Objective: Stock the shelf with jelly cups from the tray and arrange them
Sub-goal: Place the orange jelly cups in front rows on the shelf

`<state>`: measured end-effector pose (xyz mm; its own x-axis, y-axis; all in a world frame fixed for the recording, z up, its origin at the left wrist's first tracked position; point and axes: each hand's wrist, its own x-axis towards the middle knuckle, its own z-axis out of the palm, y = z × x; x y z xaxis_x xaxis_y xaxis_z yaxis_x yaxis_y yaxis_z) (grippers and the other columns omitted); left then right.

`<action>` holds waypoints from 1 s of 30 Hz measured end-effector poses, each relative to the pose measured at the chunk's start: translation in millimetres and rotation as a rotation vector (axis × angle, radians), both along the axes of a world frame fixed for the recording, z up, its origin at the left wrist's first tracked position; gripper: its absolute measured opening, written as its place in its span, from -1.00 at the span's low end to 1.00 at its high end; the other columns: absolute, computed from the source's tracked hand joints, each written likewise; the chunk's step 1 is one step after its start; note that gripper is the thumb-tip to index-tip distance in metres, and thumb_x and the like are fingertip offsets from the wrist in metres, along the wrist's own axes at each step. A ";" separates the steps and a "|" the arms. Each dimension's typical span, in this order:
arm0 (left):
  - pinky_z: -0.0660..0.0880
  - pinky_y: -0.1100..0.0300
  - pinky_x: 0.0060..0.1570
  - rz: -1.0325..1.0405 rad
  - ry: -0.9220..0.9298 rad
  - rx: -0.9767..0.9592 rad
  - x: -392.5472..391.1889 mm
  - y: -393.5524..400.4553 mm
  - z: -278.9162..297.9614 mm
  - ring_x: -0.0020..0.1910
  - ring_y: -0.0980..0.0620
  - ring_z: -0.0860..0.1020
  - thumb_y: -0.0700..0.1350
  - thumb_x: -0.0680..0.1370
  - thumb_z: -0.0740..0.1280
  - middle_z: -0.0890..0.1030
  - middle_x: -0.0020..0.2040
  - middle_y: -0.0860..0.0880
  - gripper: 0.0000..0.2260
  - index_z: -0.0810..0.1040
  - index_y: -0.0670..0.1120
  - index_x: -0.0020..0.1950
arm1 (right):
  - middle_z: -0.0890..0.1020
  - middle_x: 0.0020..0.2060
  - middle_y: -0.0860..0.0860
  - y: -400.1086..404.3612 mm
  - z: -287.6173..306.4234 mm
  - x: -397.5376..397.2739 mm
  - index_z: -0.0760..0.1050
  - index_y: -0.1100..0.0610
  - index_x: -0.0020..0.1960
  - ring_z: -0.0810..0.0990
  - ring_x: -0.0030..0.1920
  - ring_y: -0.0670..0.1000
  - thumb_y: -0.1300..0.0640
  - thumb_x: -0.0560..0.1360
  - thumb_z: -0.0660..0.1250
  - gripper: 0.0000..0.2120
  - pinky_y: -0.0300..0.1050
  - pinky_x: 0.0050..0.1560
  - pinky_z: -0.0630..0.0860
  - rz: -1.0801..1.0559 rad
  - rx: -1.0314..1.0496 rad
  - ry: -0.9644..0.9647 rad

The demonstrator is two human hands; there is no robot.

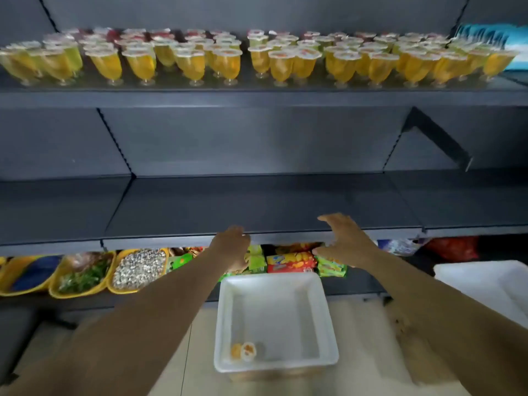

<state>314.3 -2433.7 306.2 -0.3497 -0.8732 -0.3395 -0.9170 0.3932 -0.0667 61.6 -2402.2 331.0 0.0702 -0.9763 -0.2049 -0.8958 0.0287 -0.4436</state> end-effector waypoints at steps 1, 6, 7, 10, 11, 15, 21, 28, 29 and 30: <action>0.34 0.02 0.30 0.008 -0.007 0.027 10.1 4.6 -17.4 0.43 -0.11 0.24 -0.03 0.51 0.33 0.26 0.43 -0.14 -0.49 0.32 -0.12 0.42 | 0.26 0.43 0.00 1.2 -16.5 10.1 0.20 0.01 0.48 0.19 0.45 0.08 -0.05 0.40 0.45 -0.26 -0.03 0.41 0.23 -0.004 0.025 -0.005; 0.43 0.02 0.21 0.085 -0.021 0.239 44.5 23.1 -124.9 0.34 -0.11 0.34 -0.04 0.50 0.35 0.33 0.35 -0.13 -0.54 0.37 -0.13 0.36 | 0.32 0.38 0.04 1.1 -118.0 51.6 0.24 0.05 0.45 0.27 0.39 0.06 -0.07 0.39 0.46 -0.28 -0.14 0.29 0.26 0.007 0.202 -0.025; 0.43 0.02 0.21 0.113 -0.003 0.291 48.8 26.2 -148.9 0.34 -0.12 0.35 -0.03 0.50 0.35 0.33 0.36 -0.13 -0.53 0.36 -0.13 0.37 | 0.31 0.38 0.04 1.6 -141.9 57.0 0.23 0.06 0.45 0.25 0.39 0.05 -0.05 0.41 0.45 -0.29 -0.15 0.29 0.26 0.012 0.266 -0.044; 0.42 0.02 0.24 0.214 0.065 0.434 58.6 33.9 -222.3 0.31 -0.11 0.37 -0.02 0.51 0.34 0.34 0.34 -0.13 -0.50 0.32 -0.13 0.40 | 0.33 0.35 0.05 5.7 -219.8 71.8 0.23 0.05 0.45 0.27 0.38 0.04 -0.03 0.41 0.45 -0.30 -0.15 0.28 0.28 0.003 0.428 -0.108; 0.41 0.05 0.24 0.249 0.088 0.475 60.6 35.9 -246.7 0.29 -0.10 0.38 -0.02 0.52 0.34 0.36 0.32 -0.13 -0.49 0.31 -0.13 0.42 | 0.35 0.32 0.04 6.8 -248.4 76.3 0.25 0.05 0.44 0.29 0.37 0.04 -0.03 0.41 0.46 -0.31 -0.14 0.27 0.30 -0.008 0.469 -0.124; 0.35 0.14 0.26 0.377 0.171 0.635 66.8 36.2 -337.3 0.31 -0.10 0.39 -0.04 0.53 0.35 0.35 0.35 -0.14 -0.46 0.26 -0.11 0.46 | 0.37 0.32 0.03 9.6 -352.1 97.5 0.30 0.05 0.40 0.36 0.33 0.01 -0.02 0.43 0.44 -0.39 -0.23 0.11 0.31 -0.083 0.620 -0.211; 0.30 0.17 0.25 0.721 0.375 0.842 62.1 30.1 -442.8 0.38 -0.10 0.35 0.01 0.60 0.23 0.31 0.45 -0.14 -0.49 0.20 -0.12 0.49 | 0.48 0.27 0.09 5.6 -479.9 126.5 0.37 0.11 0.37 0.48 0.22 0.05 -0.01 0.42 0.46 -0.41 -0.11 0.16 0.43 -0.352 0.833 -0.409; 0.37 0.14 0.11 0.965 0.459 0.995 43.0 13.5 -498.7 0.14 -0.02 0.39 -0.11 0.65 0.10 0.37 0.39 -0.20 -0.64 0.31 -0.21 0.43 | 0.55 0.12 0.08 11.9 -545.6 145.0 0.42 0.07 0.30 0.54 0.07 0.06 0.08 0.49 0.40 -0.59 -0.06 0.08 0.50 -0.499 1.053 -0.571; 0.39 0.13 0.15 0.986 0.448 1.019 42.2 12.9 -502.8 0.16 -0.03 0.40 -0.12 0.65 0.11 0.37 0.39 -0.18 -0.65 0.31 -0.19 0.42 | 0.56 0.11 0.09 12.6 -549.5 146.2 0.43 0.08 0.30 0.54 0.06 0.06 0.08 0.49 0.39 -0.60 -0.07 0.06 0.50 -0.507 1.061 -0.587; 0.41 0.10 0.22 1.009 0.416 1.036 42.1 12.3 -506.3 0.20 -0.07 0.44 -0.10 0.65 0.12 0.38 0.38 -0.17 -0.65 0.32 -0.18 0.42 | 0.56 0.12 0.10 12.8 -553.0 146.6 0.45 0.09 0.29 0.55 0.07 0.07 0.08 0.49 0.38 -0.62 -0.08 0.05 0.51 -0.525 1.067 -0.603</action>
